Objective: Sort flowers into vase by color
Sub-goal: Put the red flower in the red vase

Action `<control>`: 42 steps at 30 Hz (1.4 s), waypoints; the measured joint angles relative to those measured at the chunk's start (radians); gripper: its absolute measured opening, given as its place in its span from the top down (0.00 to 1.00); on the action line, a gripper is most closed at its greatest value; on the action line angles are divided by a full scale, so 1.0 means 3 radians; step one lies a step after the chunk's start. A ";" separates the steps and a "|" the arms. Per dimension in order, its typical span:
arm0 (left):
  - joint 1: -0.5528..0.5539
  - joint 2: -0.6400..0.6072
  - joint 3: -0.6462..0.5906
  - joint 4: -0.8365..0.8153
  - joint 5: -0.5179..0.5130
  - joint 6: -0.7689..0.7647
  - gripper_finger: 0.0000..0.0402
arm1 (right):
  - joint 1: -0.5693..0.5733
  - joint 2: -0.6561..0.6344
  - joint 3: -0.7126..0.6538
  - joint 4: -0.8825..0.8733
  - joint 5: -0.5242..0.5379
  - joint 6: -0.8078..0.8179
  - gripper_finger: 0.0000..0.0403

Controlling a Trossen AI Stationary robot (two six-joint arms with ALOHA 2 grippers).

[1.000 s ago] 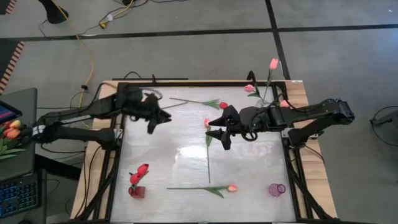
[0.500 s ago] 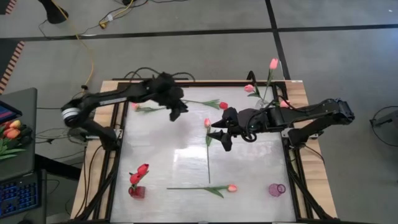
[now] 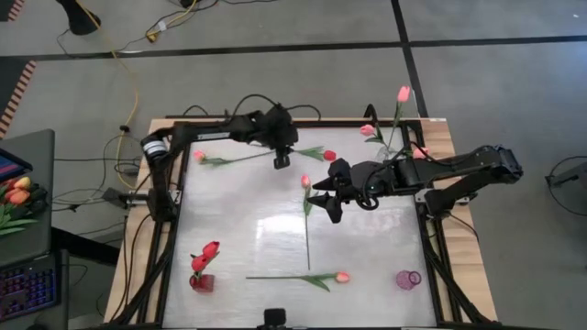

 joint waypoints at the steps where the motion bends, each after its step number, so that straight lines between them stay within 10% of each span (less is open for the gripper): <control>1: 0.0007 0.0057 0.0028 -0.0043 -0.0039 0.0069 0.76 | 0.0000 0.0000 0.0000 0.0000 -0.0004 0.0027 0.33; 42: 0.0179 0.1254 0.1352 -0.1614 -0.0179 0.0401 0.81 | 0.0261 0.0000 0.0000 0.0005 -0.0005 0.0197 0.33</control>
